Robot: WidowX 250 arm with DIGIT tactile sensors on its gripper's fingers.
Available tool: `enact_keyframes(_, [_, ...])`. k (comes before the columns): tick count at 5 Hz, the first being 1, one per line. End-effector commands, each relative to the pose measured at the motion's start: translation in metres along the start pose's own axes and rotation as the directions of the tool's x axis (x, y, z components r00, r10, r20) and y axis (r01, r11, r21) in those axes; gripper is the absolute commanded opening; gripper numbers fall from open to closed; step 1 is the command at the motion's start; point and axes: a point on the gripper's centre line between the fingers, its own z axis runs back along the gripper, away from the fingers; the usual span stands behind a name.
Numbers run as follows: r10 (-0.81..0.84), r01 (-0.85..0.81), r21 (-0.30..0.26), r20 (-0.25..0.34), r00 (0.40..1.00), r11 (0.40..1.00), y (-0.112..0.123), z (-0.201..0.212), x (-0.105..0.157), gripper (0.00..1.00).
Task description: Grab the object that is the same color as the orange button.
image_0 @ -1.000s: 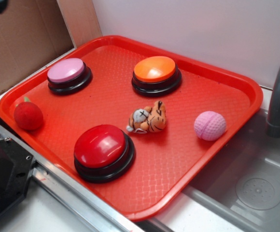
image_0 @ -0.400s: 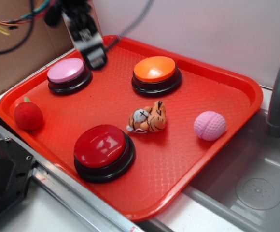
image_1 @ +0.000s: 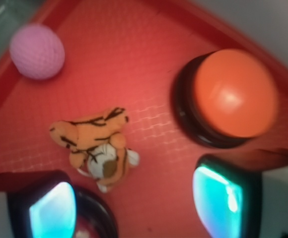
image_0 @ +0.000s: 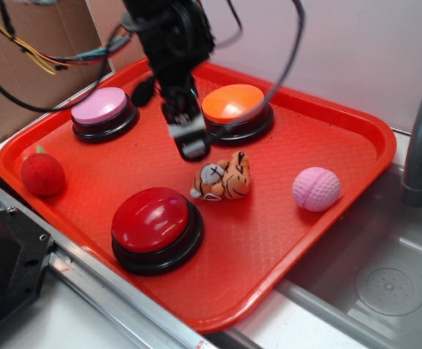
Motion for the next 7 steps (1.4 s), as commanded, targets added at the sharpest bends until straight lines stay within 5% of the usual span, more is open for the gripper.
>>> enact_keyframes(1, [-0.075, 0.075, -0.059, 0.004, 0.997, 0.995, -0.014, -0.037, 0.015, 1.00])
enact_keyframes(3, [-0.082, 0.080, -0.088, -0.022, 0.996, 0.993, -0.024, -0.047, 0.016, 0.98])
enact_keyframes(4, [-0.080, 0.078, -0.095, -0.020, 0.997, 0.992, -0.022, -0.048, 0.017, 0.00])
enact_keyframes(6, [0.031, -0.031, -0.068, -0.013, 0.999, 0.997, -0.005, -0.016, 0.012, 0.00])
enact_keyframes(7, [0.184, -0.186, -0.036, -0.061, 0.981, 0.982, 0.029, 0.024, 0.000, 0.00])
